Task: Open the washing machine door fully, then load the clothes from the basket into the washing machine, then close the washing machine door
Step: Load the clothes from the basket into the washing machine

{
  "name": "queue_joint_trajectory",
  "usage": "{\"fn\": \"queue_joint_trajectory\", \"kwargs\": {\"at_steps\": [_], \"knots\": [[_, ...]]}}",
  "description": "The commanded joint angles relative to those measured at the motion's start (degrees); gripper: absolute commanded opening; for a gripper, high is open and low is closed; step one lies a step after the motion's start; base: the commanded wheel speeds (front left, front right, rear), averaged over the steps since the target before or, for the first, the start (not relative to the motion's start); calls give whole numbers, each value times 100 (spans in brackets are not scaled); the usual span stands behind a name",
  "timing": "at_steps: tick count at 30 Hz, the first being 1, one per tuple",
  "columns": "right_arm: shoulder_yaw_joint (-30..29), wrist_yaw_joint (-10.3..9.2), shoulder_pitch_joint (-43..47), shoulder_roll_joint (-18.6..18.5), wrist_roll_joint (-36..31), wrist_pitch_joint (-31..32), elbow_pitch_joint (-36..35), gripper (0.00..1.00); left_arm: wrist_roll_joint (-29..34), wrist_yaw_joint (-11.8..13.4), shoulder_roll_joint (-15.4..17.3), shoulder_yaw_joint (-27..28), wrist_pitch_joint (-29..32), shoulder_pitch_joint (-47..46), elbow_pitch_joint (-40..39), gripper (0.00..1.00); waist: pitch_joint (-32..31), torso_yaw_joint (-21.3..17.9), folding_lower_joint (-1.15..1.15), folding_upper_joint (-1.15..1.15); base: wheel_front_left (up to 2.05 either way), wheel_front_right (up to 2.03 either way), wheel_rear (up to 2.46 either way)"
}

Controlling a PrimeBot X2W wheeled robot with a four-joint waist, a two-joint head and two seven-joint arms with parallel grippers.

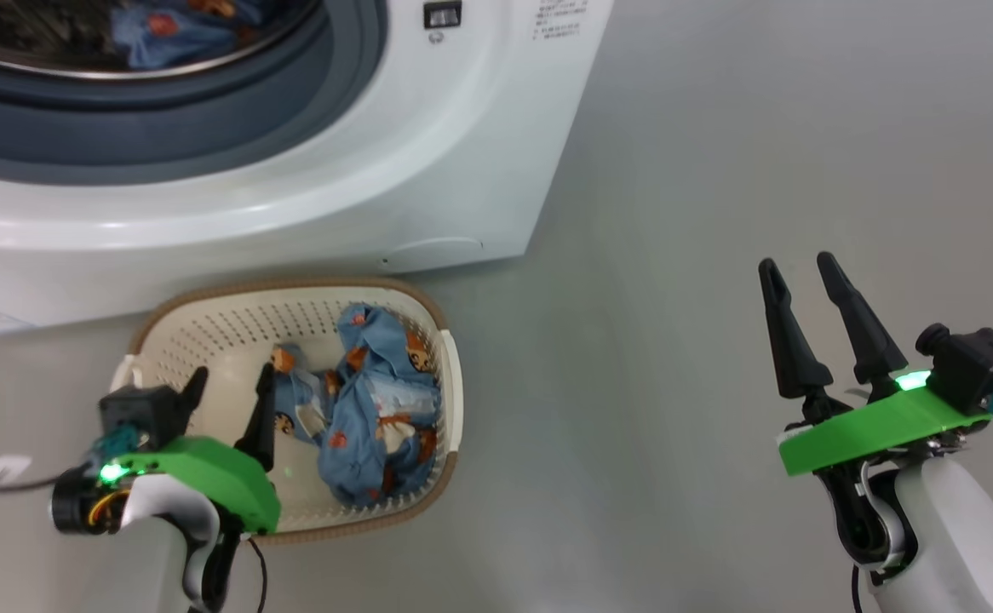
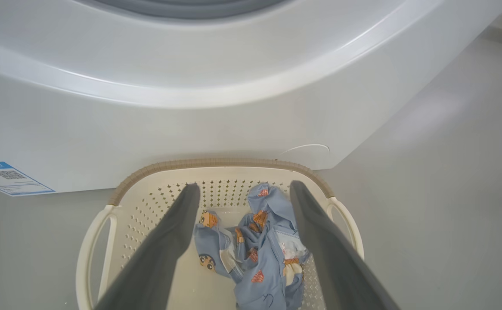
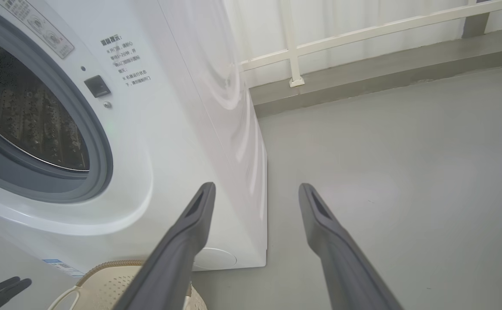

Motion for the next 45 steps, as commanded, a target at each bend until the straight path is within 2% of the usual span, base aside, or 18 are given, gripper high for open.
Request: {"fn": "queue_joint_trajectory", "kwargs": {"at_steps": [1,10,15,22,35,45], "knots": [[124,42,-113,-8,-15,-46,-139,100,-97,-48,174,67,70,-200,105,100,404,-140,-1,0,0,0,0],[159,42,-382,133,-46,-46,-183,100,-372,-77,363,-904,540,-1050,1189,100,998,-283,-1,0,0,0,0],[162,42,-496,213,-55,-46,-205,100,-695,-78,439,-1492,730,-1434,1457,100,1281,-351,-1,0,0,0,0],[184,42,-710,356,-60,-46,-268,100,-1084,-78,711,-2145,998,-1935,1804,100,1707,-533,-1,0,0,0,0],[254,42,-963,577,-68,-46,-389,100,-1610,-79,922,-2843,1248,-2688,2378,100,2461,-823,-1,0,0,0,0],[374,42,-1106,689,-46,-46,-456,100,-1749,-79,990,-3068,1471,-3123,2830,100,2804,-1077,-1,0,0,0,0]]}}
